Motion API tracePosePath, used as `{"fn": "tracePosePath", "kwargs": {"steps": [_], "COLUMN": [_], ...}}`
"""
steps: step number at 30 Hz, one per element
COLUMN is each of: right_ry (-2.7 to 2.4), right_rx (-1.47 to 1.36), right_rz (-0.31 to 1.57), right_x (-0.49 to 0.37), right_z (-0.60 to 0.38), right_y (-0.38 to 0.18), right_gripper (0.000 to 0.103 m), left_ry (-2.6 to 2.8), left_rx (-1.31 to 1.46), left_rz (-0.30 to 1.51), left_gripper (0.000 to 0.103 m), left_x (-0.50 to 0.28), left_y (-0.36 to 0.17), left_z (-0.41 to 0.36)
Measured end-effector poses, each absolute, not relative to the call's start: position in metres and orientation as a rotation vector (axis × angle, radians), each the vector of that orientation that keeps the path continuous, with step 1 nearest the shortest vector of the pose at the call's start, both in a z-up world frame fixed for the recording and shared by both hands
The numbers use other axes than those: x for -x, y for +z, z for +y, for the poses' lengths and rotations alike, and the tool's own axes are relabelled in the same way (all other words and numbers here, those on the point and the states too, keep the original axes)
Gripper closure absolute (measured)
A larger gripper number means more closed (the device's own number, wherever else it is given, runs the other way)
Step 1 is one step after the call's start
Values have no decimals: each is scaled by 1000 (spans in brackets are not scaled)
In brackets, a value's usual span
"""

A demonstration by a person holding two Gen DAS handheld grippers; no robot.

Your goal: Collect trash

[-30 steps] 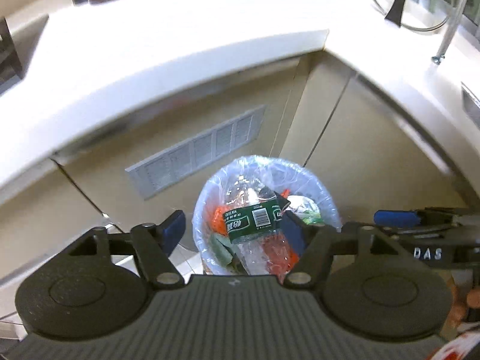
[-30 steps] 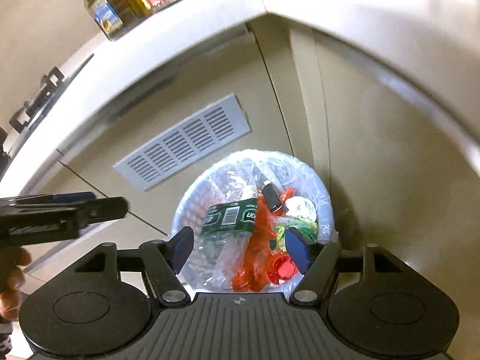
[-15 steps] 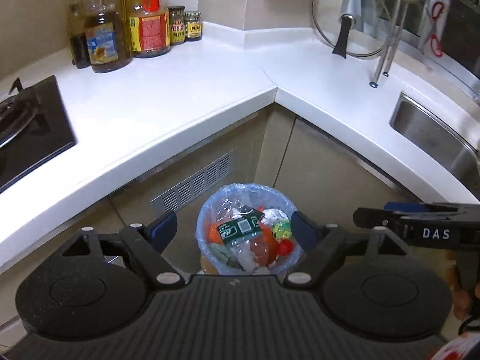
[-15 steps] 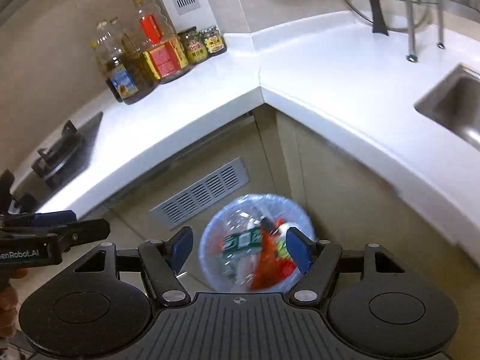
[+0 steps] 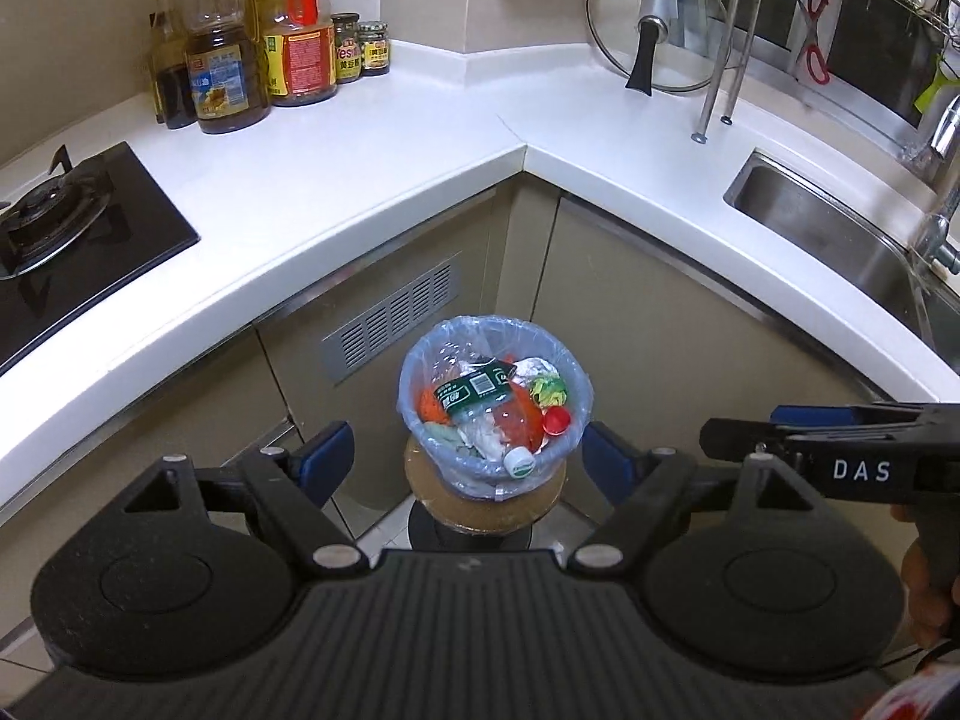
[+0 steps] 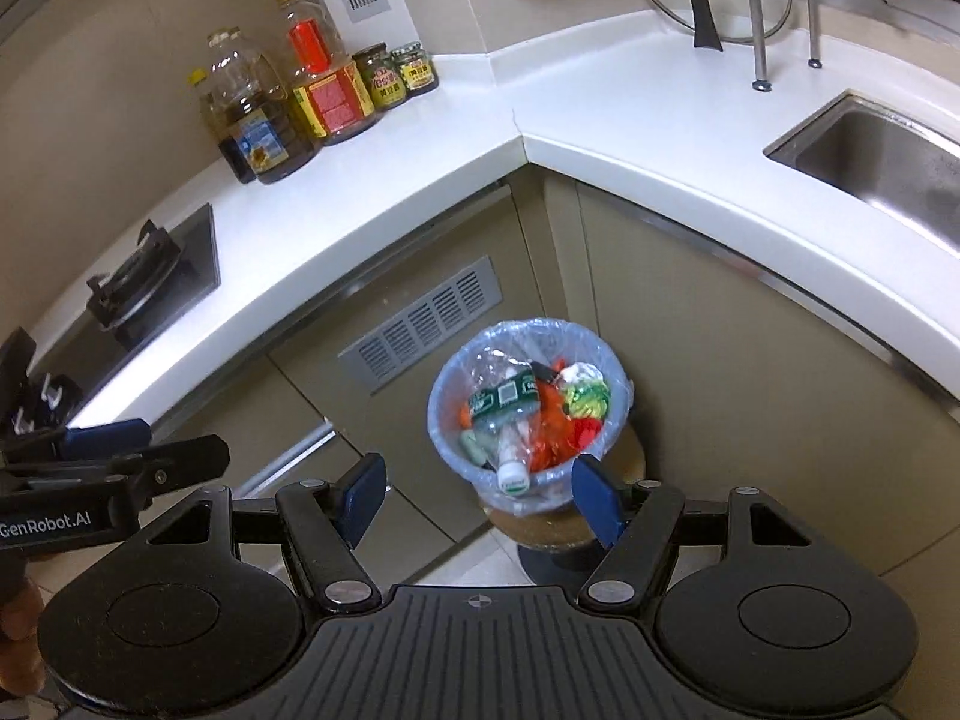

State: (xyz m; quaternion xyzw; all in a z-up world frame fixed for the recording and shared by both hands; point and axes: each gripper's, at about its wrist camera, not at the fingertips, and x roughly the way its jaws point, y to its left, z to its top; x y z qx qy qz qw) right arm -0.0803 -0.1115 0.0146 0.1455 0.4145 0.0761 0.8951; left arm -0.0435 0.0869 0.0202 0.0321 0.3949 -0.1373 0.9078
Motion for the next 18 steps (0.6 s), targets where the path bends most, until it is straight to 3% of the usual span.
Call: {"fn": "tracePosePath", "kwargs": {"steps": [18], "right_ry": [218], "right_rx": [-240], "right_rz": [845], "right_x": [95], "right_z": [-125], "right_y": [35], "right_gripper": [34], "left_ry": [-251], "left_rx": [-59], "left_rz": [820], "left_gripper": [21], "left_x": [57], "left_y": [28], "left_z": [67]}}
